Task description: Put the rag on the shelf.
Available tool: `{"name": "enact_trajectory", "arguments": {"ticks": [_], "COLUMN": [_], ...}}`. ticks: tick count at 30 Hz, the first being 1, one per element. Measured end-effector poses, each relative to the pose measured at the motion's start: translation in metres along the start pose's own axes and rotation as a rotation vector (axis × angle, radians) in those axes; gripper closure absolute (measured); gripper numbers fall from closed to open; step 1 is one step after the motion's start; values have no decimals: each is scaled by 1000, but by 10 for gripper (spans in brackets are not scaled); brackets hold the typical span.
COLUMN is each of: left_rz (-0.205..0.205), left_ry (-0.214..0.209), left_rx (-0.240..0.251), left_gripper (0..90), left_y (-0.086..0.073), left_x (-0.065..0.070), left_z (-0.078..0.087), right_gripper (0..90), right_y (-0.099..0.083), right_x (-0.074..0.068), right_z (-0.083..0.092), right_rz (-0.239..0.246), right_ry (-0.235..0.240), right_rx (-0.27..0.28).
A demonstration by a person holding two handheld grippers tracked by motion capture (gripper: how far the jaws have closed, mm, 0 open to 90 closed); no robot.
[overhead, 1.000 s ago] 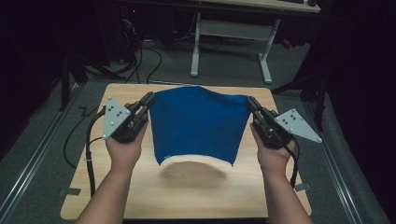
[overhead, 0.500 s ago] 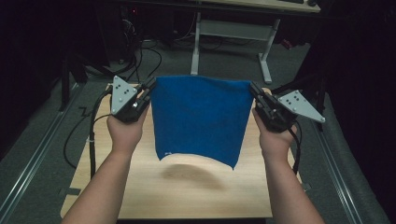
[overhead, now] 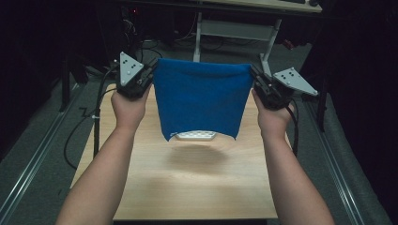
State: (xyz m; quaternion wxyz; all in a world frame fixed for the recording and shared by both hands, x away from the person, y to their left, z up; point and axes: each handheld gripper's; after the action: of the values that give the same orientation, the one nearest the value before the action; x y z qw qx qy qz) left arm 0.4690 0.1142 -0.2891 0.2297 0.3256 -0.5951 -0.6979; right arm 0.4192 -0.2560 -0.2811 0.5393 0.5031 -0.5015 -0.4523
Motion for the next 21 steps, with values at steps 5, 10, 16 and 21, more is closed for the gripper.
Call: {"name": "enact_trajectory", "arguments": {"ticks": [5, 10, 16, 21], "left_rz": [-6, 8, 26, 49], "left_ry": [0, 6, 14, 2], "left_rx": [-62, -102, -133, -208], "left_gripper": [876, 876, 876, 875], "left_y": [-8, -15, -25, -48], "left_x": [-13, -28, -34, -37], "left_z": [-23, -42, -53, -62], "right_gripper": [879, 879, 879, 879], "right_y": [-6, -7, -12, -24], "right_x": [2, 1, -4, -6], "right_z": [-33, -53, -66, -76], "right_rz": [3, 26, 72, 100], "right_ry": [-30, -49, -73, -65], "right_rx": [-54, -68, -79, -127]}}
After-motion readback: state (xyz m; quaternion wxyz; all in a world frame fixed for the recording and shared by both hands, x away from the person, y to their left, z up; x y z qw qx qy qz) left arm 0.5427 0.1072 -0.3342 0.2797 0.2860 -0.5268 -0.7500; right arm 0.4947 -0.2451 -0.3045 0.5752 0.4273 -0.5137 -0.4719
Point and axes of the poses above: each handheld gripper's, and its own axes: z roughly backward along the jaws, y roughly out of its top, x roughly to its right, and after that the axes turned 15 degrees about -y, right-handed
